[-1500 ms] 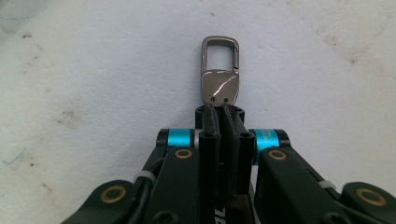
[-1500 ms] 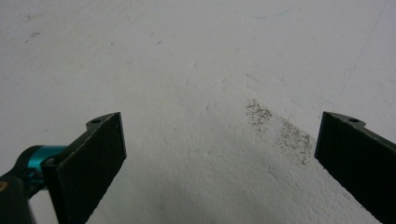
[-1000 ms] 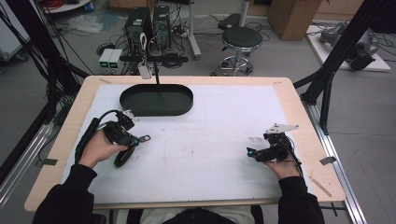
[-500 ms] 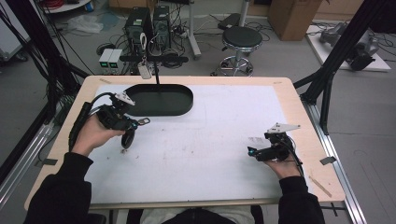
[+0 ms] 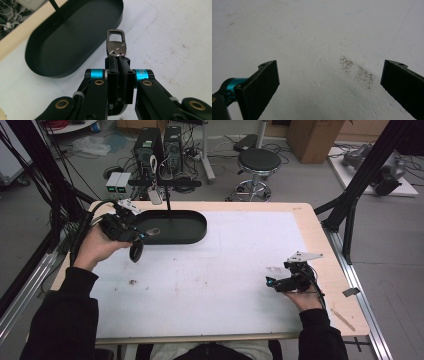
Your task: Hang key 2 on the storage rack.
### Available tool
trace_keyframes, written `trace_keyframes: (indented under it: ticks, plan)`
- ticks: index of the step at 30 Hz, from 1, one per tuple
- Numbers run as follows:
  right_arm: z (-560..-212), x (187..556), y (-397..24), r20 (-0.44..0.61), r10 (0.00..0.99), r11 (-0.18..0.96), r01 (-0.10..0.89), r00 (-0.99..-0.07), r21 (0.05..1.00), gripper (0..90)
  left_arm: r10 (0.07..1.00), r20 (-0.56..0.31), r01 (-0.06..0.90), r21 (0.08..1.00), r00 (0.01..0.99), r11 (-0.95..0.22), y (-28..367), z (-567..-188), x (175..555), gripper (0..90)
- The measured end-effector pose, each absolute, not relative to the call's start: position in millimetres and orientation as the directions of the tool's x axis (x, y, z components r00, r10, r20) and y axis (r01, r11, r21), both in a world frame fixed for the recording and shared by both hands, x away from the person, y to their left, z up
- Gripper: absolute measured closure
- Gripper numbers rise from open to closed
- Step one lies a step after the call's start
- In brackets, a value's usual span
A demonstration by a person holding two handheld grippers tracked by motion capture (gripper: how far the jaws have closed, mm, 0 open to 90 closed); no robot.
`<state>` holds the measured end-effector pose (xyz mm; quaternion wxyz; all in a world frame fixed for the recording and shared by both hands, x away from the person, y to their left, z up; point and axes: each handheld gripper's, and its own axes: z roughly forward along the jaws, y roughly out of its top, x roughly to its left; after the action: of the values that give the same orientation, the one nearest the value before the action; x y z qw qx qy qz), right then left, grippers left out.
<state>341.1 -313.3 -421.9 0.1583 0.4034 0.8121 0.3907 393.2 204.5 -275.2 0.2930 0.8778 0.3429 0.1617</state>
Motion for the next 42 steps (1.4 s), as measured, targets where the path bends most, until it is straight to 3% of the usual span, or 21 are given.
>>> trace_keyframes:
  ticks: [19, 42]
  plan:
    - [-421.4, 340.8, -314.2, 0.062, 0.78, 0.363, 0.531, -0.623, 0.765, 1.0, 0.684, 0.097, 0.483, 0.636, 0.723, -0.601, 183.0, -243.1, 430.8, 85.9]
    - [-422.9, 341.8, -313.1, 0.058, 0.778, 0.373, 0.534, -0.626, 0.759, 1.0, 0.706, 0.092, 0.482, 0.669, 0.702, -0.566, 168.4, -233.1, 475.6, 85.9]
